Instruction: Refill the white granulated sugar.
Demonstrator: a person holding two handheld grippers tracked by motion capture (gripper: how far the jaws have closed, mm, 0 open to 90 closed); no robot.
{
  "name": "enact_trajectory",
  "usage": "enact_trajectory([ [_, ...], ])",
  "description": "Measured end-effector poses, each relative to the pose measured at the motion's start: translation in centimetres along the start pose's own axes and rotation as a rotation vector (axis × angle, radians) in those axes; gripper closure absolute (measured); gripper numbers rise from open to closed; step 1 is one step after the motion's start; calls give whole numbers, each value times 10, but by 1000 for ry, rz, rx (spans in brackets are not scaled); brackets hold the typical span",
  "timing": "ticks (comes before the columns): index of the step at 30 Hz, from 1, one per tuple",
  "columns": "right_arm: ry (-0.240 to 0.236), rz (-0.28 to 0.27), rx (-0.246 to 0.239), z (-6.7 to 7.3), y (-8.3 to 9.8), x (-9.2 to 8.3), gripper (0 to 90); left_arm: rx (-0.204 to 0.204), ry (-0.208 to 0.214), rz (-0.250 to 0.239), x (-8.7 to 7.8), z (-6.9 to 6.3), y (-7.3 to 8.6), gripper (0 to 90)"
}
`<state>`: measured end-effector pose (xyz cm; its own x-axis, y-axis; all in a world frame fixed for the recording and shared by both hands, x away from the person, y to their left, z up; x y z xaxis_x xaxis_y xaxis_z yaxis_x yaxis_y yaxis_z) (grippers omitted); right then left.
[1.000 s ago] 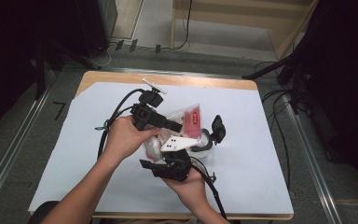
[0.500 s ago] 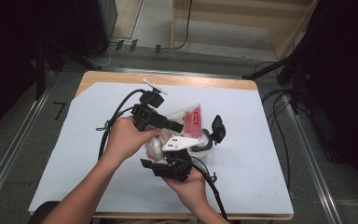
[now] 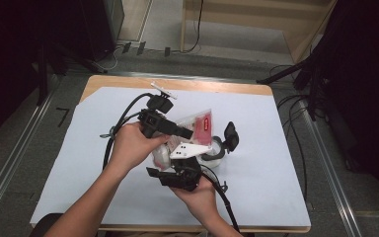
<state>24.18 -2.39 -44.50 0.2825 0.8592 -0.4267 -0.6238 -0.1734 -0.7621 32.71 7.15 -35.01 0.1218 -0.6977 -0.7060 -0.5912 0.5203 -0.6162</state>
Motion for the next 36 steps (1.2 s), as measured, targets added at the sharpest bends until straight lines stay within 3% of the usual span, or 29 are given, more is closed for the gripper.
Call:
enact_trajectory([
  [3, 0, 7, 5, -1, -2, 0, 637, -18, 8, -4, 0, 3, -3, 689],
  [16, 12, 2, -14, -5, -9, 4, 638, -8, -28, -17, -4, 5, -6, 719],
  [26, 7, 9, -39, -1, -10, 4, 638, -17, -2, -28, -8, 9, -3, 719],
  [36, 2, 14, -28, -2, -9, 4, 636, -15, -11, -22, -6, 8, -3, 718],
])
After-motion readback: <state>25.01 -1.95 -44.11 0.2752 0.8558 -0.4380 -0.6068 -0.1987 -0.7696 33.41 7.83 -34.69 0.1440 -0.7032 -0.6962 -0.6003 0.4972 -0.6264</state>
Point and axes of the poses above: each handheld gripper's, and its own axes: x roughly forward along the jaws, y roughly out of its underside, z roughly to its left, the point moved 2 cm from there along x, roughly forward along the jaws, and after that the axes turned 12 degrees about x, right-handed, at the moved point
